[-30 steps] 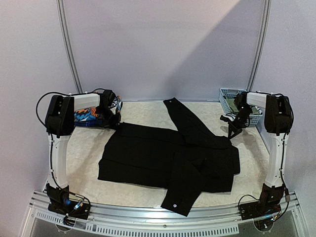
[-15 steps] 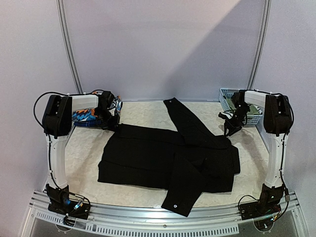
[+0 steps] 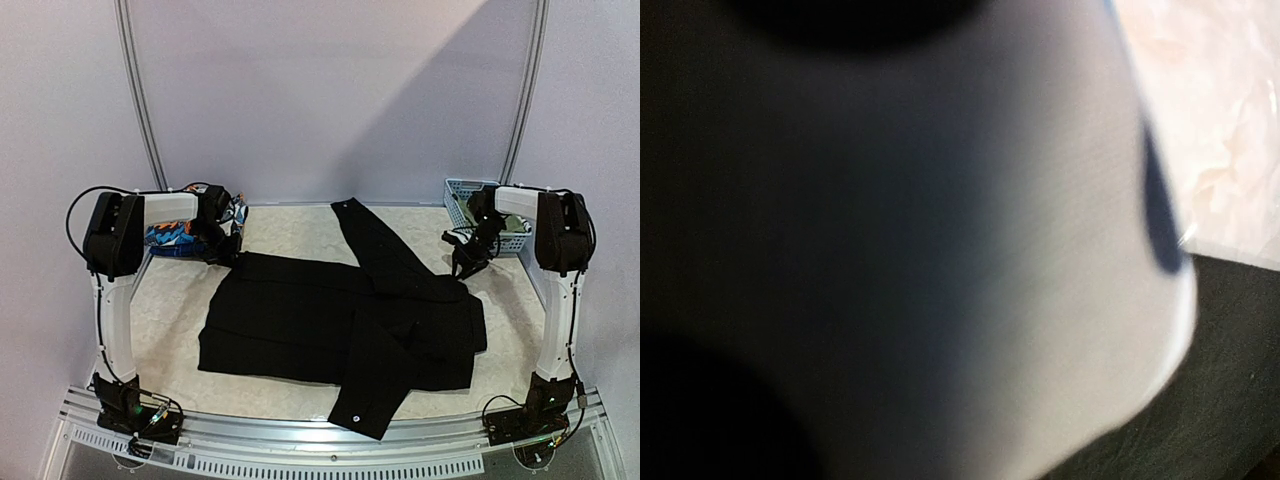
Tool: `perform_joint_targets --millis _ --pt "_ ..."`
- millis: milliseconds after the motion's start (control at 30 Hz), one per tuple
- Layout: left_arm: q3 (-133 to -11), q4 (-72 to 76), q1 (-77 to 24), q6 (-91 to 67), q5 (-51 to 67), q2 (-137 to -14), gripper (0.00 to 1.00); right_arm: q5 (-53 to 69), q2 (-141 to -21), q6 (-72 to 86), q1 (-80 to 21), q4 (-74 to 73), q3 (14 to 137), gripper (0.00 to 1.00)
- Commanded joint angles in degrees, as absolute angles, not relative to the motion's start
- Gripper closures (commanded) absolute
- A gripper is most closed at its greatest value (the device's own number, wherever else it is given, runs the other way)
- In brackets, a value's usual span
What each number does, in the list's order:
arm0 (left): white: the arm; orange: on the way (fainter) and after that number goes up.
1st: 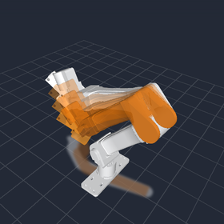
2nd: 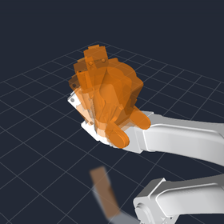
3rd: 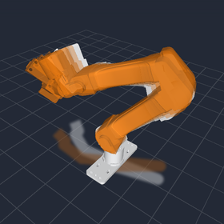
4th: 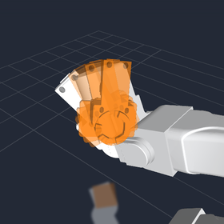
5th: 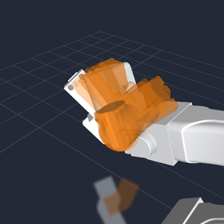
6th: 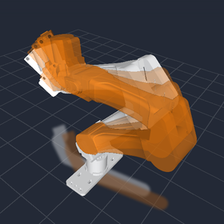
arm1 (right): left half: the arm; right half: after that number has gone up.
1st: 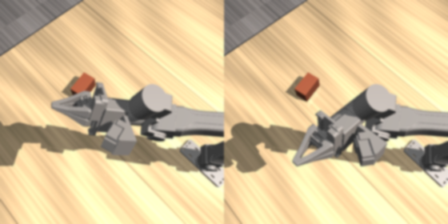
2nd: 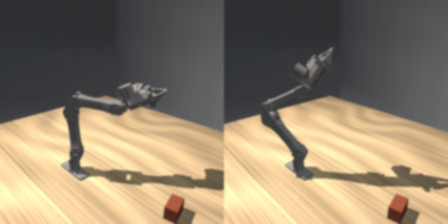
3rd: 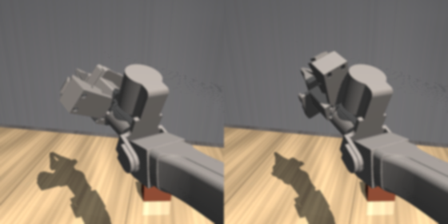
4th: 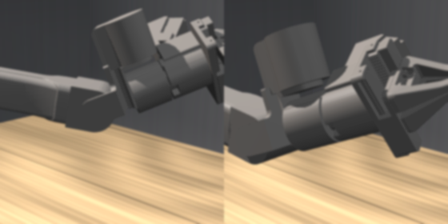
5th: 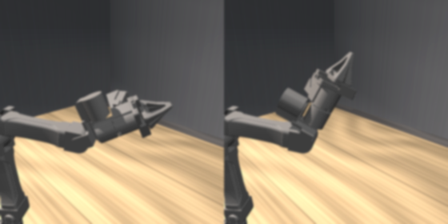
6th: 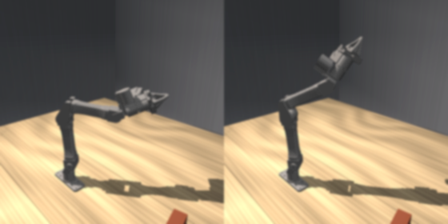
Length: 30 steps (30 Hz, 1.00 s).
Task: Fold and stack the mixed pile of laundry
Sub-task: Fold the flattened shirt at the center of the board.
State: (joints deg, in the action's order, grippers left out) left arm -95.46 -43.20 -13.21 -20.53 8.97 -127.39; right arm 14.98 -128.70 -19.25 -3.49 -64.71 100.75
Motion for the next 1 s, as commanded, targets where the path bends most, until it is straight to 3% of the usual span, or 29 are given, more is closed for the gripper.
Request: perform_joint_targets --millis 0,133,600,700,800,967 --pt "-94.5 -44.1 -12.6 -20.2 8.9 -125.8 1.00 13.1 -121.7 -17.2 -3.8 -58.1 98.1 0.62" --pt "-94.2 -44.4 -12.6 -20.1 8.7 -125.4 1.00 13.4 -118.5 -16.7 -4.0 -59.3 98.6 0.61" --pt "-93.3 -44.4 -12.6 -19.7 8.8 -123.9 1.00 12.8 -127.5 -17.6 -5.3 -61.2 96.8 0.63" --pt "-93.2 -44.2 -12.6 -19.8 8.9 -123.8 1.00 12.1 -128.7 -18.2 -5.7 -61.8 97.3 0.72" --pt "-93.2 -44.1 -12.5 -19.8 8.7 -123.7 1.00 11.2 -130.6 -19.2 -6.2 -62.6 98.3 0.96" --pt "-93.8 -43.6 -12.2 -19.8 7.6 -123.8 1.00 9.1 -133.4 -19.2 -6.5 -62.5 102.5 1.00"
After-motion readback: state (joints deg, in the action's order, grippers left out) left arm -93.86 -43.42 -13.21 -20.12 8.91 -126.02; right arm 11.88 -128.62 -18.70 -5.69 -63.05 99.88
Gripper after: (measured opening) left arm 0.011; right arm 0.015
